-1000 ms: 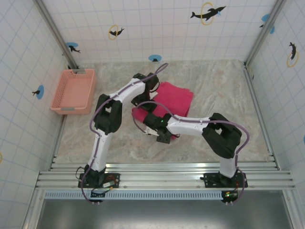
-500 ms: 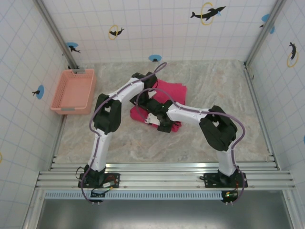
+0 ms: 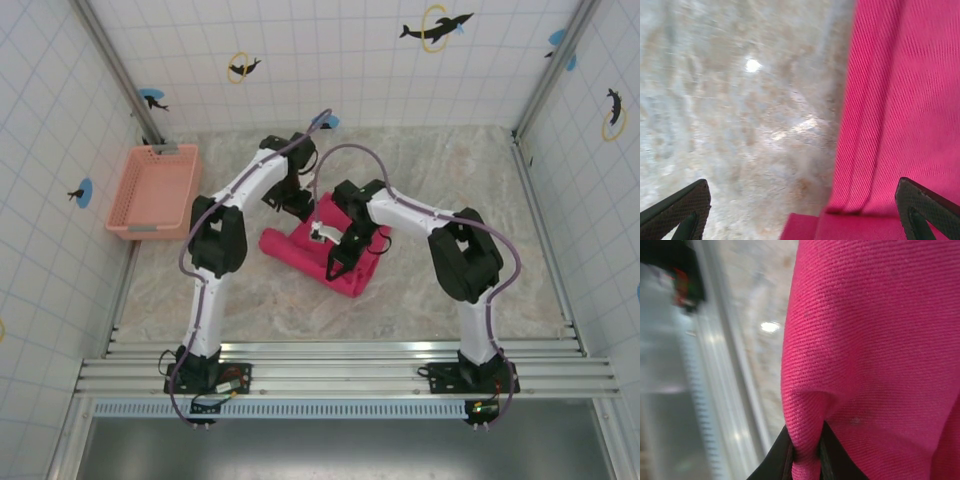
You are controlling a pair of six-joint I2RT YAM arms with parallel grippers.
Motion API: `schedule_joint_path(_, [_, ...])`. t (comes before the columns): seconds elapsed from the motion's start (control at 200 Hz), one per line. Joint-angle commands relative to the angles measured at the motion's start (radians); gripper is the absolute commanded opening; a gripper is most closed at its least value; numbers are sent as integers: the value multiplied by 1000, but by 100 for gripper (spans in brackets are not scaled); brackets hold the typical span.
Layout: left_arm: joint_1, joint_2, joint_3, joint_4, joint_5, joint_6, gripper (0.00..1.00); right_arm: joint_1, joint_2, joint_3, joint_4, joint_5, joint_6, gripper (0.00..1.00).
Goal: Roll up the long pants
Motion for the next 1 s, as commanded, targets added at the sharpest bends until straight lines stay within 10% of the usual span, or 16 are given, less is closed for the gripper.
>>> schedule_joint_path(0.0, [9,-53,33,-61,-50,16,97,-82,42,-1,-48,-364,82,5])
schedule_joint_path(0.36, [3,-87,-4,-63,-4,-37,97,-255,107,-138,110,-205,259,6])
schedule_joint_path(0.991, [-65,-160,-58,-8,-64,-62,97,-275,92,-222,209,307,466,7])
